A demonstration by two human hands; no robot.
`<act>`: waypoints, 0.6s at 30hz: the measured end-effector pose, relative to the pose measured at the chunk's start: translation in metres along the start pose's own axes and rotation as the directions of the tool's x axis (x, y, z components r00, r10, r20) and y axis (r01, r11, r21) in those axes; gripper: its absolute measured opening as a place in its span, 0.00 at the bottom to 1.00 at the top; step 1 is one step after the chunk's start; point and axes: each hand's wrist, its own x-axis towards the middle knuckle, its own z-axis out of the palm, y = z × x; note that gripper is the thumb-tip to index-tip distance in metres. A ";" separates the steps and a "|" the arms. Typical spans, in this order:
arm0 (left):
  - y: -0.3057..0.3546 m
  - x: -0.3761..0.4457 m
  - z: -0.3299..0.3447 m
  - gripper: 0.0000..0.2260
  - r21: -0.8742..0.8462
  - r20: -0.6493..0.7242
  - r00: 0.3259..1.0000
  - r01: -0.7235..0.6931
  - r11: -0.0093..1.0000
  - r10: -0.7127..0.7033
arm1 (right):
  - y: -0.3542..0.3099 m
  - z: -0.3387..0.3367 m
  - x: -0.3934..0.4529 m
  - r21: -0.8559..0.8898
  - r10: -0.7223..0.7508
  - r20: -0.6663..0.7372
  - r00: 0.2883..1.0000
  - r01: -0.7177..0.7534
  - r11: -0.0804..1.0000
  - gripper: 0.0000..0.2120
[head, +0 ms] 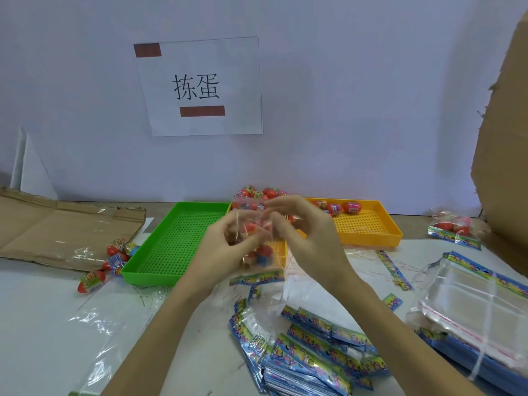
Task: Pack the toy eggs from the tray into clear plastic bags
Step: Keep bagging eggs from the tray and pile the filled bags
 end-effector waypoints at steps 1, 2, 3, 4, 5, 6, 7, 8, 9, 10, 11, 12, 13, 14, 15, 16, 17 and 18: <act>-0.001 0.001 -0.002 0.12 0.002 -0.115 0.993 0.013 1.000 -0.013 | 0.001 0.000 0.000 0.001 0.012 -0.071 0.997 -0.011 1.000 0.08; -0.002 0.003 -0.004 0.10 -0.013 -0.243 0.970 0.010 1.000 -0.012 | 0.003 -0.001 0.000 -0.034 0.025 -0.122 0.992 -0.029 0.999 0.07; -0.003 0.005 -0.008 0.09 -0.038 -0.363 0.932 -0.006 0.999 -0.009 | 0.007 -0.001 0.000 -0.090 0.040 -0.133 0.990 -0.053 0.995 0.07; -0.005 0.008 -0.012 0.09 -0.056 -0.457 0.889 -0.016 0.998 -0.011 | 0.011 -0.001 -0.002 -0.155 0.058 -0.098 0.994 -0.073 0.985 0.07; -0.007 0.010 -0.016 0.10 -0.070 -0.514 0.858 -0.015 0.997 -0.024 | 0.016 0.001 -0.005 -0.220 0.078 -0.023 0.997 -0.081 0.972 0.08; -0.009 0.012 -0.021 0.10 -0.080 -0.539 0.841 -0.002 0.997 -0.041 | 0.020 0.004 -0.009 -0.282 0.098 0.078 0.992 -0.072 0.957 0.08; -0.010 0.013 -0.024 0.10 -0.078 -0.548 0.834 0.020 0.997 -0.059 | 0.024 0.009 -0.014 -0.341 0.116 0.185 0.976 -0.047 0.939 0.10; -0.012 0.014 -0.026 0.11 -0.069 -0.546 0.834 0.049 0.996 -0.079 | 0.029 0.014 -0.019 -0.396 0.131 0.283 0.950 -0.009 0.918 0.13; -0.013 0.015 -0.026 0.11 -0.066 -0.535 0.839 0.078 0.995 -0.101 | 0.032 0.019 -0.024 -0.444 0.145 0.360 0.921 0.033 0.895 0.16; -0.014 0.015 -0.025 0.12 -0.071 -0.522 0.844 0.104 0.992 -0.126 | 0.036 0.024 -0.028 -0.489 0.160 0.418 0.894 0.072 0.869 0.18; -0.014 0.014 -0.024 0.12 -0.077 -0.509 0.848 0.125 0.989 -0.147 | 0.038 0.029 -0.030 -0.527 0.179 0.457 0.871 0.103 0.844 0.19; -0.014 0.013 -0.024 0.12 -0.079 -0.502 0.850 0.137 0.987 -0.158 | 0.040 0.033 -0.031 -0.556 0.199 0.476 0.856 0.118 0.823 0.20; -0.014 0.013 -0.024 0.12 -0.078 -0.504 0.848 0.142 0.987 -0.161 | 0.041 0.035 -0.032 -0.572 0.212 0.475 0.854 0.117 0.812 0.21; -0.014 0.013 -0.025 0.12 -0.078 -0.512 0.844 0.141 0.987 -0.161 | 0.041 0.037 -0.031 -0.575 0.220 0.460 0.860 0.100 0.812 0.21; -0.014 0.013 -0.025 0.12 -0.079 -0.522 0.838 0.139 0.987 -0.160 | 0.040 0.037 -0.031 -0.571 0.225 0.440 0.869 0.077 0.817 0.21; -0.014 0.013 -0.026 0.12 -0.081 -0.533 0.831 0.138 0.987 -0.160 | 0.040 0.037 -0.030 -0.563 0.227 0.420 0.878 0.056 0.825 0.20; -0.013 0.013 -0.026 0.12 -0.086 -0.537 0.828 0.138 0.987 -0.162 | 0.039 0.037 -0.030 -0.551 0.222 0.399 0.889 0.039 0.834 0.19; -0.013 0.013 -0.026 0.12 -0.087 -0.534 0.829 0.140 0.986 -0.165 | 0.039 0.036 -0.030 -0.538 0.211 0.374 0.903 0.026 0.842 0.18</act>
